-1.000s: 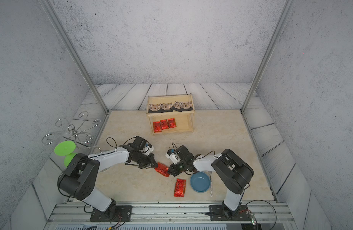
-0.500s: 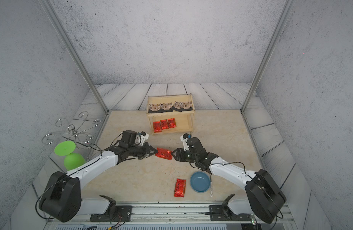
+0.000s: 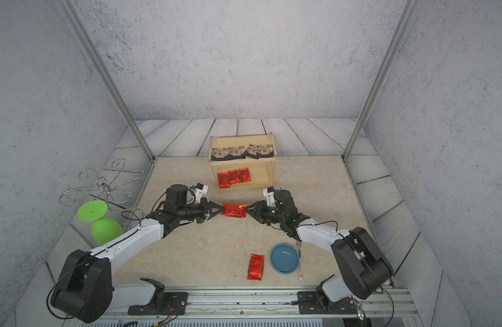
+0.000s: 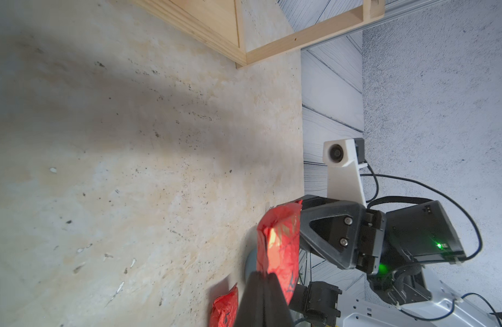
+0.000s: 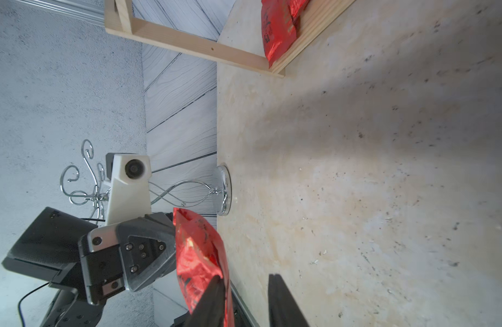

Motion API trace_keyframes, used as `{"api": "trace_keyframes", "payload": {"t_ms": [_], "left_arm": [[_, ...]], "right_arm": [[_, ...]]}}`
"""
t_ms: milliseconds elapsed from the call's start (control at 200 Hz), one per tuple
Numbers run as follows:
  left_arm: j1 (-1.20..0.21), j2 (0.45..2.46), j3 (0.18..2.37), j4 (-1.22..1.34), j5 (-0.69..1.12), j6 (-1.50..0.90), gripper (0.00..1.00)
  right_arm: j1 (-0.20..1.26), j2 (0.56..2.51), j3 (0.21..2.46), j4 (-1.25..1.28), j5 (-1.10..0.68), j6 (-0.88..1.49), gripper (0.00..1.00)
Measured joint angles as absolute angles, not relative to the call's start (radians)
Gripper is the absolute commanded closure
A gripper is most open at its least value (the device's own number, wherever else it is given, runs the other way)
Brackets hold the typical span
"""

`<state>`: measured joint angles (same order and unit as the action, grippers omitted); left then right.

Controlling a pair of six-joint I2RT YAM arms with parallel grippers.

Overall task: Place the tea bags on the shelf by color
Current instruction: Pick up the tea bag from the center of the board.

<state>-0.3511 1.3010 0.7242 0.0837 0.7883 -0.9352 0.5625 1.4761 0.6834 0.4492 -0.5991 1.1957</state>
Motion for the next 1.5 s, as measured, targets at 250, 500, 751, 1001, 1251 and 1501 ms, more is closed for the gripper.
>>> {"api": "trace_keyframes", "payload": {"t_ms": [250, 500, 751, 1001, 1251, 1501], "left_arm": [[-0.342, 1.301, 0.707, 0.118, 0.803, -0.967, 1.00], [-0.323, 1.290, 0.694, 0.133, 0.829, -0.982, 1.00], [-0.316, 1.268, 0.656, 0.184, 0.905, -1.005, 1.00], [-0.315, 1.263, 0.660, 0.168, 0.919, -0.984, 0.60], [-0.265, 1.234, 0.794, -0.158, 0.793, -0.781, 0.32], [-0.263, 1.219, 0.860, -0.373, 0.703, -0.610, 0.32]], "right_arm": [[0.562, 1.480, 0.677, 0.538, -0.642, 1.244, 0.93], [0.551, 1.491, 0.657, 0.610, -0.676, 1.281, 1.00], [0.524, 1.427, 0.642, 0.571, -0.741, 1.230, 1.00], [0.517, 1.415, 0.649, 0.525, -0.749, 1.187, 1.00], [0.478, 1.434, 0.686, 0.446, -0.540, 1.172, 1.00], [0.495, 1.620, 0.717, 0.606, -0.178, 1.266, 1.00]]}}
